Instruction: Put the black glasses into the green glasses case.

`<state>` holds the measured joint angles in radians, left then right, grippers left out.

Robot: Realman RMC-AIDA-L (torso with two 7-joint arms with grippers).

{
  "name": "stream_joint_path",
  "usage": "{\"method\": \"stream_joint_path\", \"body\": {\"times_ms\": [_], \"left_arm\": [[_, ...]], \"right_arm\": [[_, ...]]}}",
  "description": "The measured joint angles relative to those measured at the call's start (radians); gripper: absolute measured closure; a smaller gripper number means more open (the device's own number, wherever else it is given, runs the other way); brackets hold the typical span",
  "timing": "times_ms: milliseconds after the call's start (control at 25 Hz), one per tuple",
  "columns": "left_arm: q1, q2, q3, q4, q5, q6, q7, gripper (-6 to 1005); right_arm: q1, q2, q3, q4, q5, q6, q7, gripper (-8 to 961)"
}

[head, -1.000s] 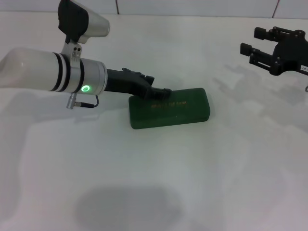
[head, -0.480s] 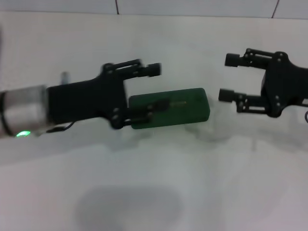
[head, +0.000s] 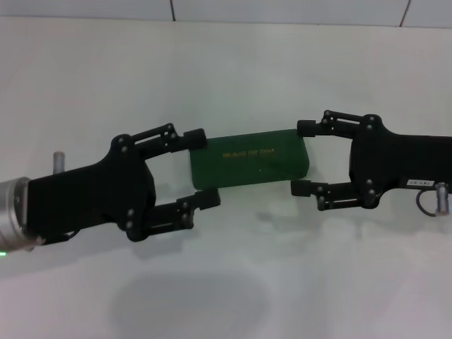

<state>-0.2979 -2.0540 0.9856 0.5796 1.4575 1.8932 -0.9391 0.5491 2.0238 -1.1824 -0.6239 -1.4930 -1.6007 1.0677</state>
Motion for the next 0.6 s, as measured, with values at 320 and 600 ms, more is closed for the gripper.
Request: {"method": "stream_joint_path", "body": {"times_ms": [320, 600], "left_arm": [[0.017, -0.006, 0.002, -0.003, 0.002, 0.016, 0.003, 279], [0.01, 0.0, -0.001, -0.003, 0.002, 0.017, 0.003, 279]], "right_arm": [[-0.003, 0.003, -0.009, 0.002, 0.005, 0.003, -0.013, 107], [-0.002, 0.004, -0.009, 0.011, 0.023, 0.009, -0.028, 107]]}}
